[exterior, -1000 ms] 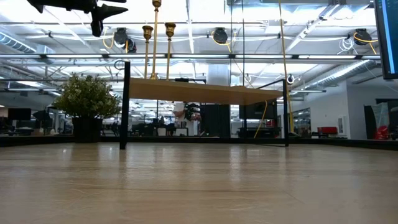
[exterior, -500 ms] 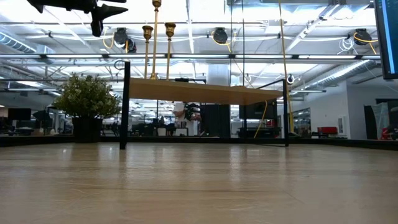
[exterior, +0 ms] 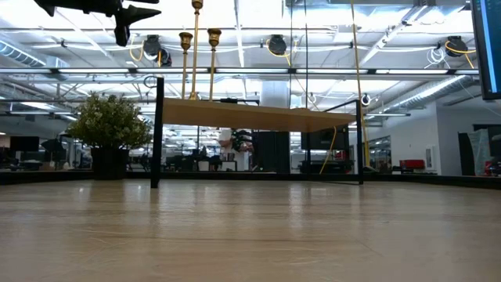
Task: Pick & Place candle stick holders
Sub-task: Put the blue scented candle on the shelf
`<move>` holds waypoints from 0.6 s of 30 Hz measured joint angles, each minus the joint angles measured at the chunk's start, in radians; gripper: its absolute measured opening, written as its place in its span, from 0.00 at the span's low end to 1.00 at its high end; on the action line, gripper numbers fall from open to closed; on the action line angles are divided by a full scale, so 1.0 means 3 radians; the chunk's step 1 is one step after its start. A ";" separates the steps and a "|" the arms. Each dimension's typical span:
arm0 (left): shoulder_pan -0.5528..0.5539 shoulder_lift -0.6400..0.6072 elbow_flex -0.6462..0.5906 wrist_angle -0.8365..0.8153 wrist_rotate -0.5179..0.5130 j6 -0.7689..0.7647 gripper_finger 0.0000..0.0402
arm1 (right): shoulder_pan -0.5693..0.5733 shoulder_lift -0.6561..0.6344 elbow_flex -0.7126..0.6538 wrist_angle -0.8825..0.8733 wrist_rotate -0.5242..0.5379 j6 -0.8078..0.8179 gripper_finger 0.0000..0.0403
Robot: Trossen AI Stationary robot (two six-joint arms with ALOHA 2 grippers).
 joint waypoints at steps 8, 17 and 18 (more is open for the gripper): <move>0.0000 0.0000 0.0000 0.0000 0.0000 0.0000 0.25 | -0.0007 -0.0001 -0.0107 0.0047 -0.0015 0.0011 0.66; -0.0001 -0.0001 0.0000 0.0001 -0.0001 0.0003 0.25 | -0.0042 -0.0001 -0.0108 0.0021 0.0001 -0.0028 0.66; 0.0000 0.0000 0.0000 0.0001 0.0000 0.0003 0.25 | -0.0058 -0.0001 -0.0108 -0.0004 0.0013 -0.0057 0.66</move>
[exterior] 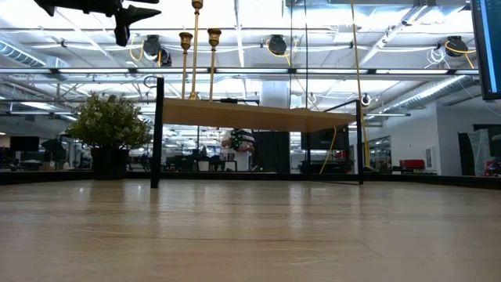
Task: Pick & Place candle stick holders
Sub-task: Put the blue scented candle on the shelf
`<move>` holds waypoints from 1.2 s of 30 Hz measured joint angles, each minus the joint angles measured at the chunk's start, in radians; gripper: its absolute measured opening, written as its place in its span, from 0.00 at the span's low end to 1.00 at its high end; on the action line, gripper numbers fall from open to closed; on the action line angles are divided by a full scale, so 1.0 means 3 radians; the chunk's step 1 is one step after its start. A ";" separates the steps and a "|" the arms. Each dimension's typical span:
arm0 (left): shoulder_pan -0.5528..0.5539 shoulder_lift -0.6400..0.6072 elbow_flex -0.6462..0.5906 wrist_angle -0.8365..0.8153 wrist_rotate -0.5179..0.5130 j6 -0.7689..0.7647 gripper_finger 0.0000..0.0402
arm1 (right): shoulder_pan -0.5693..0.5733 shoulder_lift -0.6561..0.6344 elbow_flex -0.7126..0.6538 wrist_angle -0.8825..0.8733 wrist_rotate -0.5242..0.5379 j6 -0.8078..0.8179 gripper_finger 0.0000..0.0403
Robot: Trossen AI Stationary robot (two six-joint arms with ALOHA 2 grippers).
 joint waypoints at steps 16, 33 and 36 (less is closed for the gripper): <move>0.0000 0.0000 0.0000 0.0002 -0.0002 -0.0015 0.25 | -0.0994 -0.0040 0.0108 -0.0714 0.0979 -0.0849 0.66; -0.0001 0.0000 0.0000 0.0018 -0.0001 0.0034 0.25 | -0.1150 -0.0410 0.0245 -0.0751 0.0371 -0.0370 0.66; -0.0001 0.0000 0.0000 0.0018 -0.0001 0.0036 0.25 | -0.1150 -0.0411 0.0245 -0.0750 0.0329 -0.0398 0.66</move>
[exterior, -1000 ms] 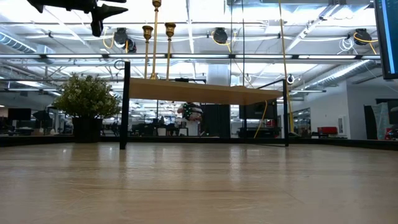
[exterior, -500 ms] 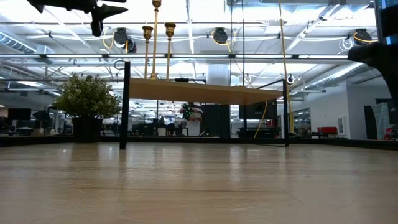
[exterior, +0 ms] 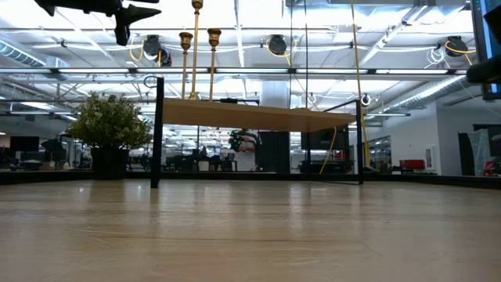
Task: Pick & Place candle stick holders
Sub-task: Put the blue scented candle on the shelf
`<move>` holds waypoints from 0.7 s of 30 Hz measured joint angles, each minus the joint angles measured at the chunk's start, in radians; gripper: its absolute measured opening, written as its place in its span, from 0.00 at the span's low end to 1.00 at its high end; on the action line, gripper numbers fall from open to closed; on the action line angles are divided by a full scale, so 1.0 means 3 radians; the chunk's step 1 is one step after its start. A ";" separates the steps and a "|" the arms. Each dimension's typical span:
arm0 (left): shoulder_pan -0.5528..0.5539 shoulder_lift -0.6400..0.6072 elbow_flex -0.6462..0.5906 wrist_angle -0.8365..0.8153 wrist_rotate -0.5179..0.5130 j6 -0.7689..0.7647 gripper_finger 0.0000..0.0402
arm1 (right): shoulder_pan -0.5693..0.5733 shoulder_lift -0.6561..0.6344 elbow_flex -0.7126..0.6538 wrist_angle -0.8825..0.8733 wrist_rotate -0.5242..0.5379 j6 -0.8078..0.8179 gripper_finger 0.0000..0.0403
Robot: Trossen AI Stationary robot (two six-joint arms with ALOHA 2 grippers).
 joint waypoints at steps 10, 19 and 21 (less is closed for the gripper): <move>0.0000 -0.0001 0.0000 0.0000 0.0001 0.0061 0.25 | -0.0001 0.0000 0.0000 0.0090 0.0001 -0.0226 0.66; 0.0000 -0.0001 0.0000 0.0000 0.0001 0.0062 0.25 | 0.0000 0.0000 0.0000 0.0447 0.0003 -0.0234 0.66; 0.0000 0.0000 0.0000 0.0000 0.0001 0.0062 0.25 | 0.0000 0.0000 0.0000 0.0409 0.0002 -0.0234 0.66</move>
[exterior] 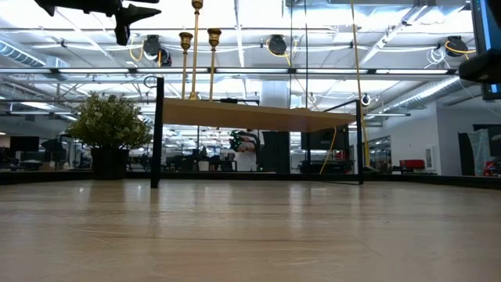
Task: Pick & Place candle stick holders
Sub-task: Put the blue scented candle on the shelf
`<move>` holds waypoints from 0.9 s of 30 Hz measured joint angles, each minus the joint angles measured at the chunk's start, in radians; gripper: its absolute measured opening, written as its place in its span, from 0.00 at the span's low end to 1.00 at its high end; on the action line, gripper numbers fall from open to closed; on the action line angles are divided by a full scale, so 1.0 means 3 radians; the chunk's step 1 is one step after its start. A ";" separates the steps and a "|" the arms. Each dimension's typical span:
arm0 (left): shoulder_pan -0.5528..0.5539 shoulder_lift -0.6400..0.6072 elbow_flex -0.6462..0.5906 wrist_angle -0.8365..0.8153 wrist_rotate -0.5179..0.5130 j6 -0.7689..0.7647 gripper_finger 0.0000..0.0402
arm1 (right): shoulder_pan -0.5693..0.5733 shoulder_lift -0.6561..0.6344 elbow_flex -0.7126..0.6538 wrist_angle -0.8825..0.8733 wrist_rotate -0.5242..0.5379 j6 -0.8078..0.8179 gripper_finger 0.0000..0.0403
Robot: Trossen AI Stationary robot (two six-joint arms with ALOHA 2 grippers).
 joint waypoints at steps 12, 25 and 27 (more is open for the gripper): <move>0.0000 -0.0001 0.0000 0.0000 0.0000 0.0028 0.25 | -0.0022 0.0000 0.0000 -0.0202 0.0099 0.0247 0.67; 0.0000 0.0000 0.0000 0.0000 0.0000 0.0076 0.25 | -0.0020 0.0000 -0.0315 -0.0263 0.0092 0.0263 0.93; 0.0000 0.0000 0.0000 0.0000 0.0001 0.0077 0.25 | -0.0020 0.0000 -0.0356 -0.0234 0.0103 0.0235 0.96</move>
